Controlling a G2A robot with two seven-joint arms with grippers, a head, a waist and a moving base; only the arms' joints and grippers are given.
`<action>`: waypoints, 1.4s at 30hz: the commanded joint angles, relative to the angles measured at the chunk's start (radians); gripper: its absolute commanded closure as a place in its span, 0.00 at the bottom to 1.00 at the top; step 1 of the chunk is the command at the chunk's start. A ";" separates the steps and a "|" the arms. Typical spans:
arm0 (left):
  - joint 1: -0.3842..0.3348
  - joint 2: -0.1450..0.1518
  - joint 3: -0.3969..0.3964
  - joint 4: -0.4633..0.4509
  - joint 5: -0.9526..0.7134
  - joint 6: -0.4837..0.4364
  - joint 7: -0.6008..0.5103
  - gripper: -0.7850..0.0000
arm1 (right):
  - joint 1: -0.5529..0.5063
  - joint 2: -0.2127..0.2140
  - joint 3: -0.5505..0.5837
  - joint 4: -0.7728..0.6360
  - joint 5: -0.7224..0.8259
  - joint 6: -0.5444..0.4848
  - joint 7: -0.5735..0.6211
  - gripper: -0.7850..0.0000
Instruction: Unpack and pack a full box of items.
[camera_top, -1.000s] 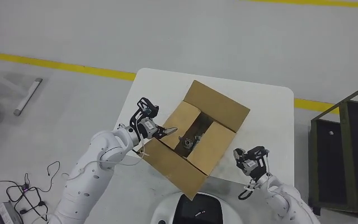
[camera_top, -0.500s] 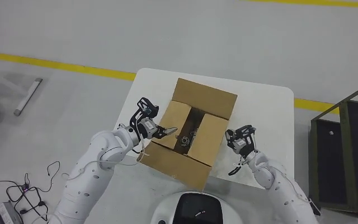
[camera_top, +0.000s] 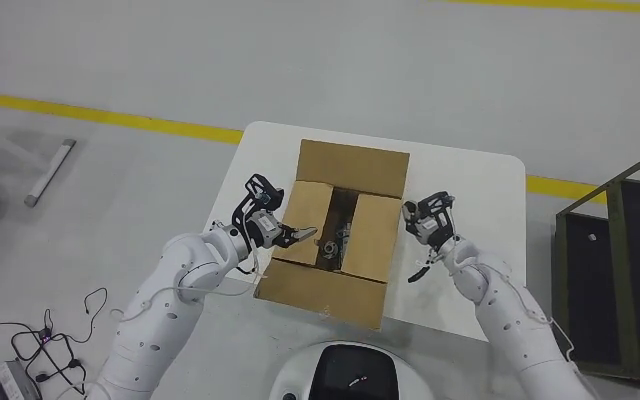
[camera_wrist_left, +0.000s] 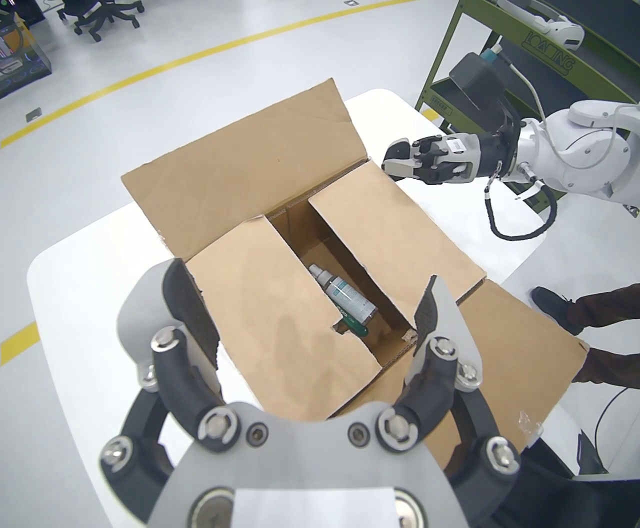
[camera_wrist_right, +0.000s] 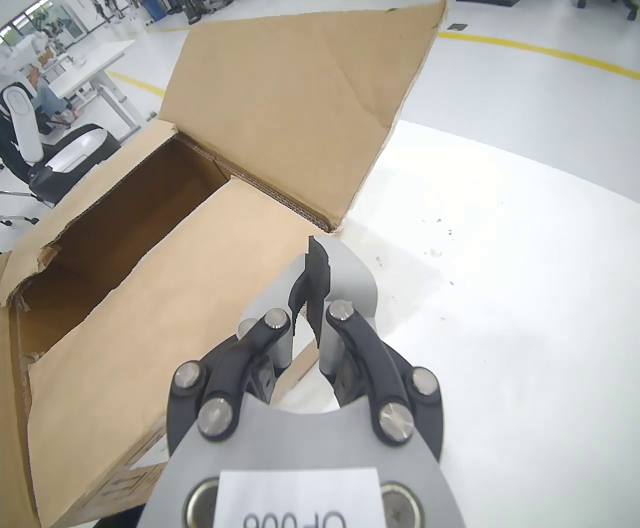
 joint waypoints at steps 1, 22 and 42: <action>0.000 0.000 0.000 0.000 0.000 0.000 0.000 0.00 | -0.053 0.012 0.033 -0.057 -0.024 0.026 -0.046 1.00; -0.064 -0.033 0.232 -0.042 0.175 0.325 -0.225 0.00 | -0.594 0.086 0.308 -0.671 -0.209 0.176 -0.091 1.00; -0.228 -0.104 0.544 0.099 0.532 0.584 -0.361 0.00 | -0.662 0.094 0.362 -0.670 -0.191 0.102 -0.133 1.00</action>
